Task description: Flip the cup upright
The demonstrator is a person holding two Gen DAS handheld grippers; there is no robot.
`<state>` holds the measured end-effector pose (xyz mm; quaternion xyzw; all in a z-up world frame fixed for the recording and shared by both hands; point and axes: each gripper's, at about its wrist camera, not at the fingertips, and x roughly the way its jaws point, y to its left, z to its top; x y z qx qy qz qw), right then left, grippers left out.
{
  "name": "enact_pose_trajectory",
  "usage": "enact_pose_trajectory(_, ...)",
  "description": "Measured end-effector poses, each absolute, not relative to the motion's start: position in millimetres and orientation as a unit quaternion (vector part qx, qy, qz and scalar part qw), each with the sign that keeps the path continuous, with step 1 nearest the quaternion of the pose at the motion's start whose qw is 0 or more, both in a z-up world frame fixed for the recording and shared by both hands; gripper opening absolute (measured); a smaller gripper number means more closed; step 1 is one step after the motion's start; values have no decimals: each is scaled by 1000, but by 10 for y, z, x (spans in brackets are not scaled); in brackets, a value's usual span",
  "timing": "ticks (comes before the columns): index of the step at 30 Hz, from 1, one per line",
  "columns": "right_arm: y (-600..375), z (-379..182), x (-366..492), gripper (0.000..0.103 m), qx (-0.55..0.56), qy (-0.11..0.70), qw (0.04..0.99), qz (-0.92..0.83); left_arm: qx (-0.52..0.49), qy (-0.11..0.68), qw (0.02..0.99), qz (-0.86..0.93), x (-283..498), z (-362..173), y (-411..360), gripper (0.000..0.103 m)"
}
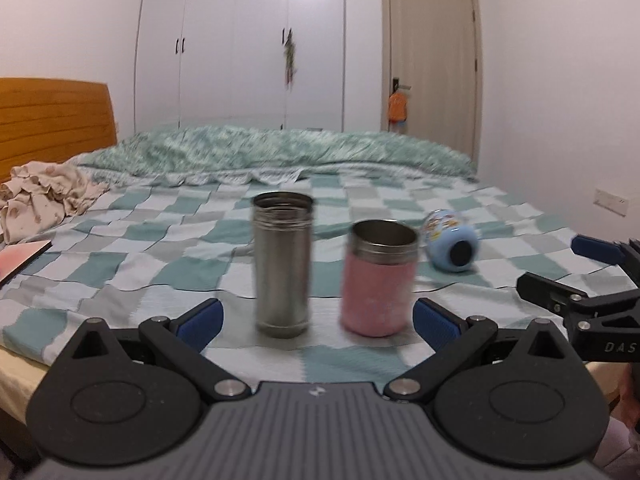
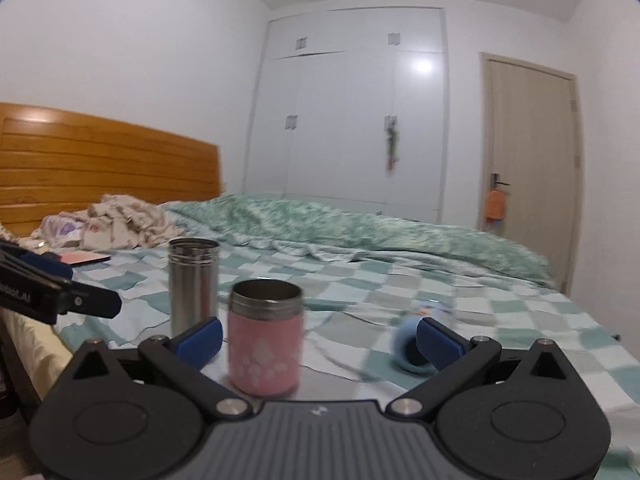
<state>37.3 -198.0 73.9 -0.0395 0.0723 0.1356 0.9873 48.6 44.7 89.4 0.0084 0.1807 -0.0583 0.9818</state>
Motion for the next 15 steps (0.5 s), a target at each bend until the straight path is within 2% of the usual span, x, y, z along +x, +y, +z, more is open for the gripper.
enact_pose_trajectory(15,-2569,129,-381,103,-33,76,996,40,-21,126,991,-45,138,247,-73,103)
